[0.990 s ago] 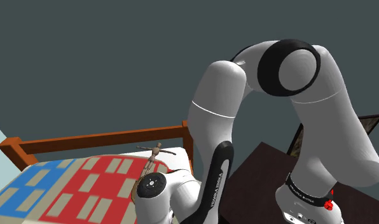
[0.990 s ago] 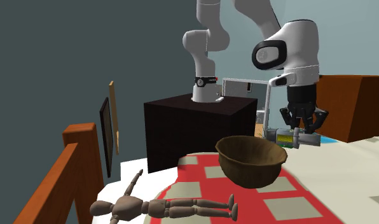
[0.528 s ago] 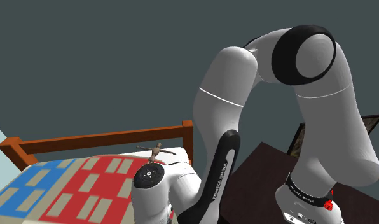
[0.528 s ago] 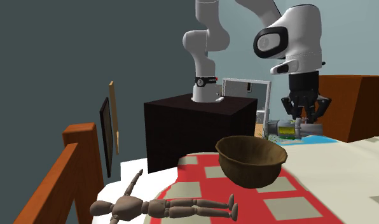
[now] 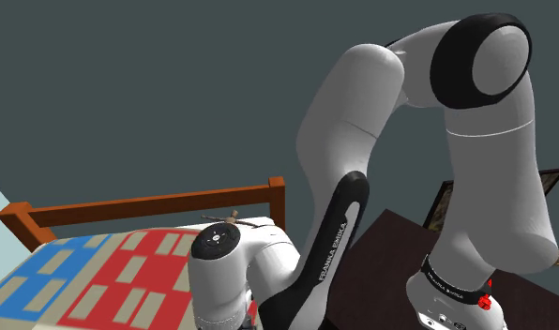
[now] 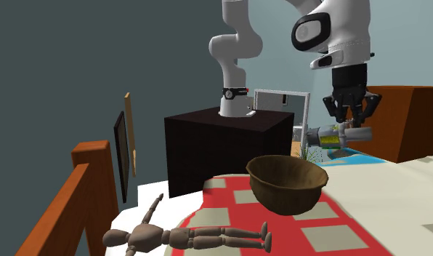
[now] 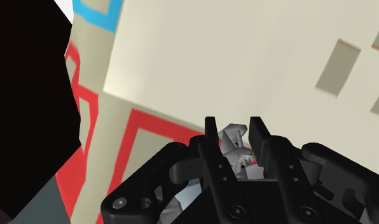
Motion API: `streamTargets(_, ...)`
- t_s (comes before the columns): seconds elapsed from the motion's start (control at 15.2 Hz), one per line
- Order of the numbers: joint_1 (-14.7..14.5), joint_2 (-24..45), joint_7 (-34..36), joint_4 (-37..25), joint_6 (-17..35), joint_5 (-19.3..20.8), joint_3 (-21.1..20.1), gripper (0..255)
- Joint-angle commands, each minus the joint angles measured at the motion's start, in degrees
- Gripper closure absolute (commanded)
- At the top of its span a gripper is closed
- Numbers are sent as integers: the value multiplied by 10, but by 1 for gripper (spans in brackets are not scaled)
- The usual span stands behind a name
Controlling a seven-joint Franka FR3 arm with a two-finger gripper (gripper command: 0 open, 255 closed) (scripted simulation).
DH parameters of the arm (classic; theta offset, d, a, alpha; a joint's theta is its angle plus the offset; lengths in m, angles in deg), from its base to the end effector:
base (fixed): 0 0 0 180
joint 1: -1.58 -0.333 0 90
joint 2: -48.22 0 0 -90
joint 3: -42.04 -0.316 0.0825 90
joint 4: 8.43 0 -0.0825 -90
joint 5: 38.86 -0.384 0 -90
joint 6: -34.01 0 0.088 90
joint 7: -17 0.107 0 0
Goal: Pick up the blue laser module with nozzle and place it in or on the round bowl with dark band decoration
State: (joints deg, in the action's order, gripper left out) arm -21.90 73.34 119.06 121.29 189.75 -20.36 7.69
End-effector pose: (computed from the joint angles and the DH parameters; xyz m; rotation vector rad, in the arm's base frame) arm 0.2760 0.4719 0.2091 -2.8965 0.8026 0.1049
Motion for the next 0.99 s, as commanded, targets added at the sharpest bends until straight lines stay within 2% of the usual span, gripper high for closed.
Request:
streamTargets(0.0, 11, -14, -8, 2, -12, -13, -14, 255)
streamTargets(0.26, 28, -37, -23, 4, -31, -36, -35, 255)
streamTargets(0.92, 137, -4, -170, -54, -72, -52, -20, 255)
